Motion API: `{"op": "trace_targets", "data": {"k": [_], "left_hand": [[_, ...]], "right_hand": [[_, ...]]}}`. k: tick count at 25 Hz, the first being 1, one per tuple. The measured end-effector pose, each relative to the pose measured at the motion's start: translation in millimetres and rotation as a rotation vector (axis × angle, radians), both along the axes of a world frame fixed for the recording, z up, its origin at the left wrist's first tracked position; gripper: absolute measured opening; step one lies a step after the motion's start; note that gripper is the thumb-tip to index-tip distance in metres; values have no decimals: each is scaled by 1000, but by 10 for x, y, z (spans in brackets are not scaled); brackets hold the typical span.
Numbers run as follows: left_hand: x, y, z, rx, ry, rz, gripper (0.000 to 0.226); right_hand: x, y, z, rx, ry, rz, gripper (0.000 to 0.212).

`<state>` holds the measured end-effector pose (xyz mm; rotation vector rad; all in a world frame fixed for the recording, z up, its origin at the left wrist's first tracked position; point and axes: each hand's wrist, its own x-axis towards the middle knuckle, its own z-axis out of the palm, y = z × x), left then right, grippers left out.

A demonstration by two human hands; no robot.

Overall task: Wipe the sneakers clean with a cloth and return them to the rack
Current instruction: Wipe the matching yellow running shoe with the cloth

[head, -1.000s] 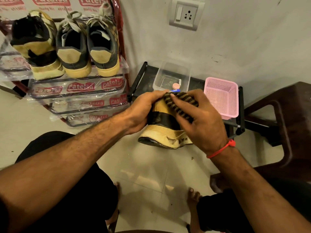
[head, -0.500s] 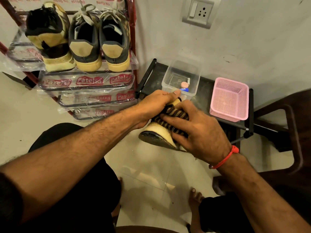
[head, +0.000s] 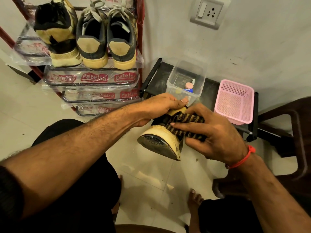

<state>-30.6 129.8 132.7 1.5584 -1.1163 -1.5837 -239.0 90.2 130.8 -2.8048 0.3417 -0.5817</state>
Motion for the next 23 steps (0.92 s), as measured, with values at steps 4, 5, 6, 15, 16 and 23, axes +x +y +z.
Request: {"op": "trace_targets", "data": {"k": [4,5,6,15,16,23], "left_hand": [[-29,9,-58,16,-41,-39,34],[-29,10,-49,20,-44,-47,34],[-20,9,-36,19,-41,-37,35],[-97,39,-114,10,4,-58,39],[-93,28,-96,12,-7,-57,38],[-9,28,68,-24,41,18,42]], "right_hand": [[151,152,-30,-101,48,-13,40],[138,128,0,-72,57,3,40],[90,72,41,-33,61,22,40],[145,138,16,-59,131,88,40],[107,83,57,-24,126,105,40],[-136,-95,46,-51,128,71,37]]}}
